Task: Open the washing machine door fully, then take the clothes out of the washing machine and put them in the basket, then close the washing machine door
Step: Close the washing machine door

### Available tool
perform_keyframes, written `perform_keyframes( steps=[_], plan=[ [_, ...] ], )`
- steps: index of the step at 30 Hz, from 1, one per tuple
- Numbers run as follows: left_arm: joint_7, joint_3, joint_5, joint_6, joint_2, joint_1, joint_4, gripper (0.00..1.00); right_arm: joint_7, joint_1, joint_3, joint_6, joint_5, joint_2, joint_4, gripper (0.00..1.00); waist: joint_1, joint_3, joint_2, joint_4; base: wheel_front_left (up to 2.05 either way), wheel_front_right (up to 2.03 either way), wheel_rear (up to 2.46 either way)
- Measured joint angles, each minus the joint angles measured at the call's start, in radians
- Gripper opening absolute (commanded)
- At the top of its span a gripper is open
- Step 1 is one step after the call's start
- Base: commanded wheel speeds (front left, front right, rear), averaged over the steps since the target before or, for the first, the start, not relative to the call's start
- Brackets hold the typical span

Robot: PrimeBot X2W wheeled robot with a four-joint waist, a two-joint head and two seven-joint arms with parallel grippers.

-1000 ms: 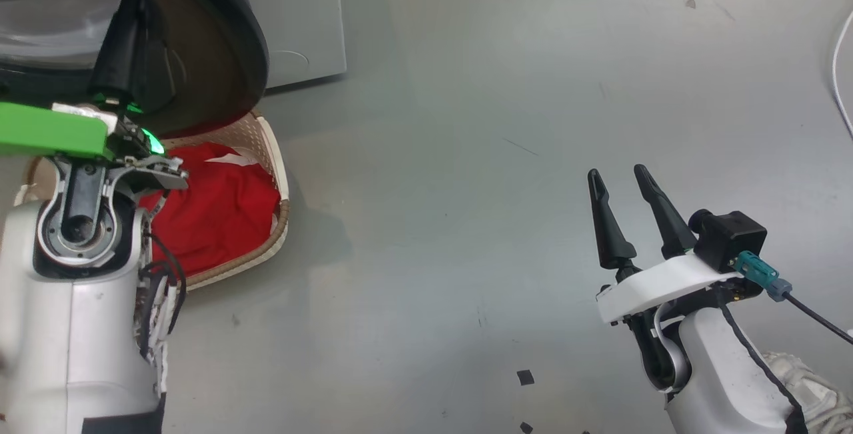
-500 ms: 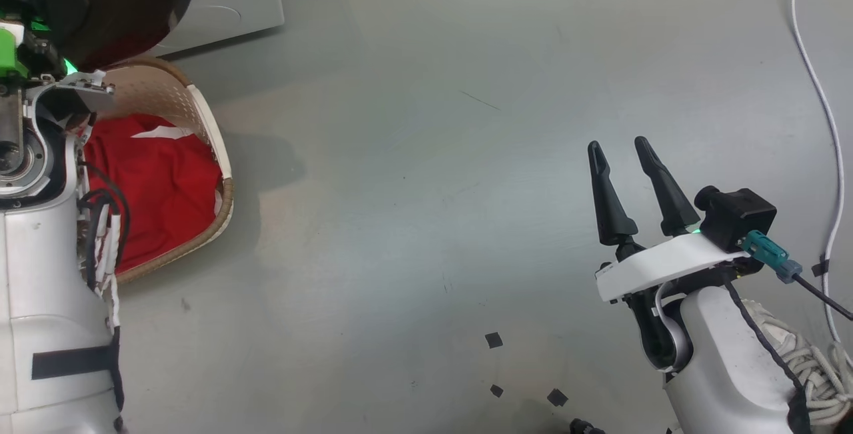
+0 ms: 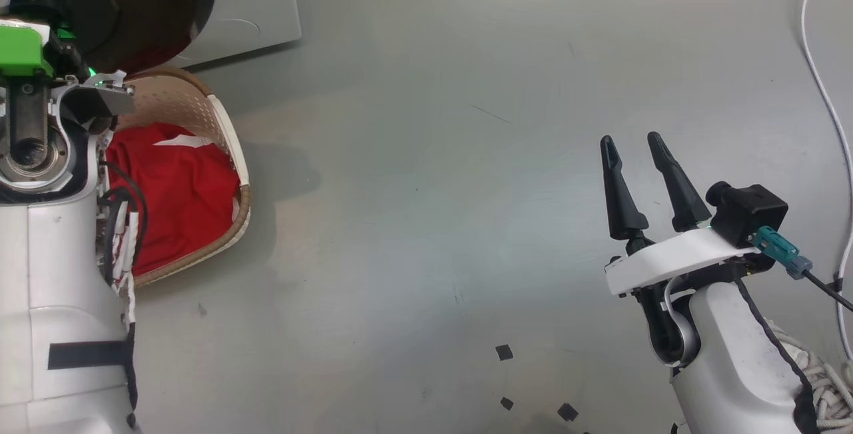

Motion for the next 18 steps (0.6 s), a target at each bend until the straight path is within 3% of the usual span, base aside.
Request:
perform_keyframes(
  steps=[15,16,18],
  plan=[
    [-0.030,-0.004,-0.052,0.000,-0.029,0.203,-0.003,0.00,0.000,0.032,-0.040,0.001,-0.048,0.000,0.031,1.00,0.0000,-0.109,0.0000,0.099,0.00,0.00,0.00],
    [-0.039,-0.005,-0.052,0.000,-0.030,0.216,-0.004,0.02,0.000,0.037,-0.040,0.001,-0.050,0.000,0.032,1.00,0.0000,-0.115,0.0000,0.107,0.00,0.00,0.00],
    [-0.044,-0.004,-0.052,0.000,-0.031,0.247,-0.005,0.27,0.000,0.042,-0.041,0.001,-0.051,0.000,0.035,1.00,0.0000,-0.130,0.0000,0.122,0.00,0.00,0.00]
  ],
)
